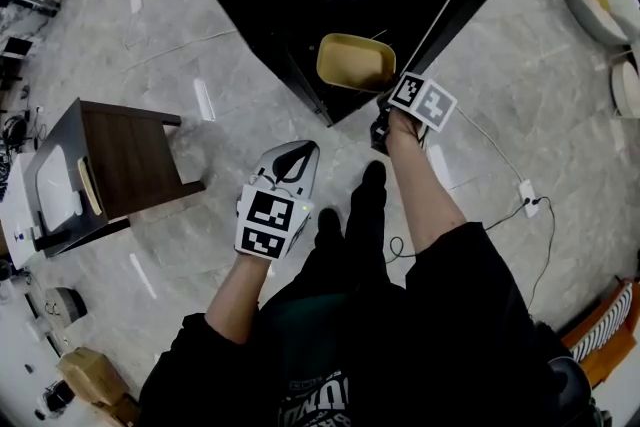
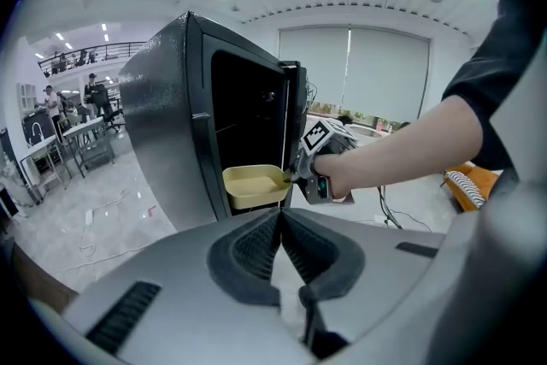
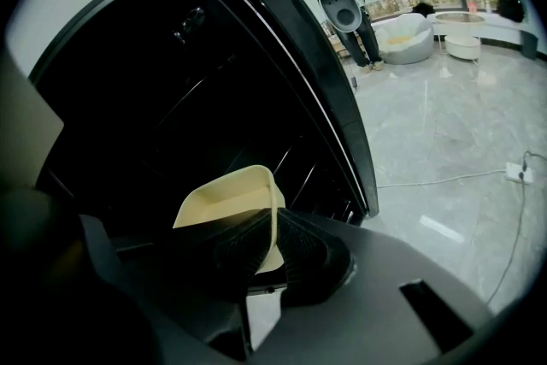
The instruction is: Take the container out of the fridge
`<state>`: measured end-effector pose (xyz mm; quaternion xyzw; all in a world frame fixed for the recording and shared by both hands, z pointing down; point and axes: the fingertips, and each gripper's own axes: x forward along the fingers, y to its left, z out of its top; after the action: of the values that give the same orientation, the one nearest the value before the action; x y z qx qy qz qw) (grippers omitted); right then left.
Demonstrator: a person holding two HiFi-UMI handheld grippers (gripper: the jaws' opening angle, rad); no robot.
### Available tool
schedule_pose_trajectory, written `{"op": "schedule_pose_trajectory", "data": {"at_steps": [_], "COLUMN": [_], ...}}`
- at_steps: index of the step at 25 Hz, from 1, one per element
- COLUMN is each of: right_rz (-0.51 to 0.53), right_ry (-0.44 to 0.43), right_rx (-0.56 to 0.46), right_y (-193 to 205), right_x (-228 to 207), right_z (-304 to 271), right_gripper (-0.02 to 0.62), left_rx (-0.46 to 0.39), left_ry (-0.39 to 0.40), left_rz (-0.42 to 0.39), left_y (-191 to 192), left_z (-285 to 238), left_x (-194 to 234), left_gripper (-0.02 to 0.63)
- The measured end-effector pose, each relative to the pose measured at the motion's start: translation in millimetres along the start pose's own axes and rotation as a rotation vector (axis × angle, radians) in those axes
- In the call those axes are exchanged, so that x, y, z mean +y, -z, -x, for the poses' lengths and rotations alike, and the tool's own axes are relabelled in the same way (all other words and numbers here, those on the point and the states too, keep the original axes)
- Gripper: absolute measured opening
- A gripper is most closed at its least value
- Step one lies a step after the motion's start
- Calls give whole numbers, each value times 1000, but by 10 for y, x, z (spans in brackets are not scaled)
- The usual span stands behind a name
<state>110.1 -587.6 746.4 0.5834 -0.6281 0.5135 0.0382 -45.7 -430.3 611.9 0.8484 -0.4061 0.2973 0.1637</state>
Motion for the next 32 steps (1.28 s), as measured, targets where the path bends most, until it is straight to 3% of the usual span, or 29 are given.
{"op": "schedule_pose_trajectory", "data": {"at_steps": [6,11,15,32], "right_rz": [-29,95,136,135], "right_ry": [16,20,18,12], "right_rx": [-1,-4,-7,-23], "right_y": [161,207,204,369], "right_x": [-109,-94,-105,-127], "right_z": [294,537,760,1680], "right_gripper": [44,44,44,44], "left_rx": [-6,-21,-33,-83], "left_ry": [21,25,28,48], "left_rz": [-24,-21,-19,-31], "left_y": [-62,-92,-126,-225], "left_z": [32,113,177,372], "left_x": [-126,-173,-213,-342], "left_gripper": [14,14,14,14]}}
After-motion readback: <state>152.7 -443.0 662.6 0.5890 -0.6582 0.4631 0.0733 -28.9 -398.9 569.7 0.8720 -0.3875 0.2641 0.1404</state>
